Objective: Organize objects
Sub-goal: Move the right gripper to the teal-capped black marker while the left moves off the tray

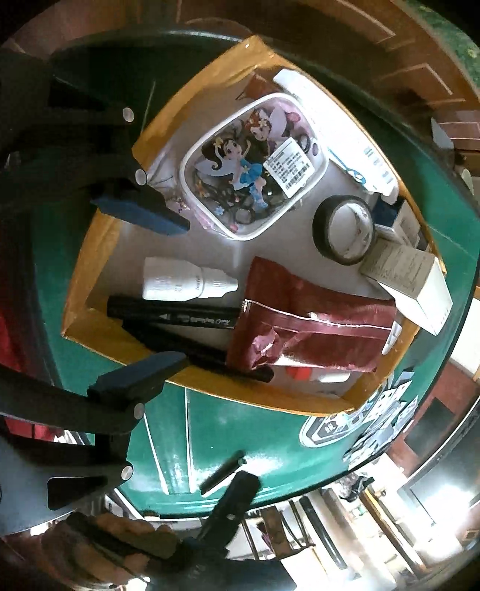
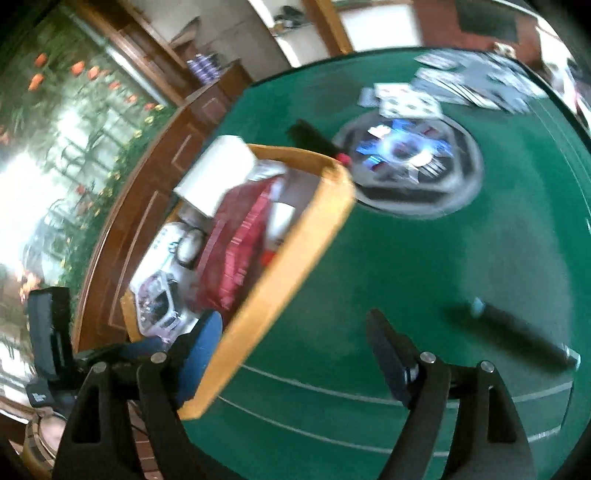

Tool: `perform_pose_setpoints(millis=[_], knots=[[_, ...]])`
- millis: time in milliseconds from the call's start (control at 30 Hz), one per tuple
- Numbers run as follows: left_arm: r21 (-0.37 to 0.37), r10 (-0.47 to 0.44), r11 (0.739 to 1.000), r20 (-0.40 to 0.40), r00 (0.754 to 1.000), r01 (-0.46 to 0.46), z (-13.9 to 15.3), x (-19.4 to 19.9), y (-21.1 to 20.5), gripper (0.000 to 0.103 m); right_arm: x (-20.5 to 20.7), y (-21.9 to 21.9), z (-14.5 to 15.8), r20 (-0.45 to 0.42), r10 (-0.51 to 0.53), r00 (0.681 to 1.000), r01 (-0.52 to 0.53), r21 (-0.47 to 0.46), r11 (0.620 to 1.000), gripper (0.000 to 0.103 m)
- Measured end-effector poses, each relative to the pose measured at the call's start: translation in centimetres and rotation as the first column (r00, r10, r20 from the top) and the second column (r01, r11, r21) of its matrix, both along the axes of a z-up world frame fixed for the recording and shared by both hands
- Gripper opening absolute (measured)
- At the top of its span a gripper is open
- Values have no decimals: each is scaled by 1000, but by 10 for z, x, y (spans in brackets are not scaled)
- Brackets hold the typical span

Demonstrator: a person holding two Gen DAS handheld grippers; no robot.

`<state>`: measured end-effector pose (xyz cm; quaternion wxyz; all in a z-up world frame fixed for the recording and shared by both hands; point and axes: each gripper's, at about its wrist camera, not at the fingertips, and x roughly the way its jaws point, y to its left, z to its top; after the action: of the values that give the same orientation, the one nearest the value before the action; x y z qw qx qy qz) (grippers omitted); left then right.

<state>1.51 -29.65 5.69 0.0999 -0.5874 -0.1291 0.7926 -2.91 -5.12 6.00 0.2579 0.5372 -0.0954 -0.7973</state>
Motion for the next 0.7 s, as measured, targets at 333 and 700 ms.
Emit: perform_pose_setpoints(millis=[333, 700], knots=[[-250, -60, 968, -83, 995, 37, 32, -3, 39, 66, 10, 66, -11, -1, -79, 997, 79, 26, 997, 80], [-301, -123, 950, -108, 986, 86, 44, -7, 81, 66, 7, 108, -4, -51, -68, 996, 73, 103, 992, 80]])
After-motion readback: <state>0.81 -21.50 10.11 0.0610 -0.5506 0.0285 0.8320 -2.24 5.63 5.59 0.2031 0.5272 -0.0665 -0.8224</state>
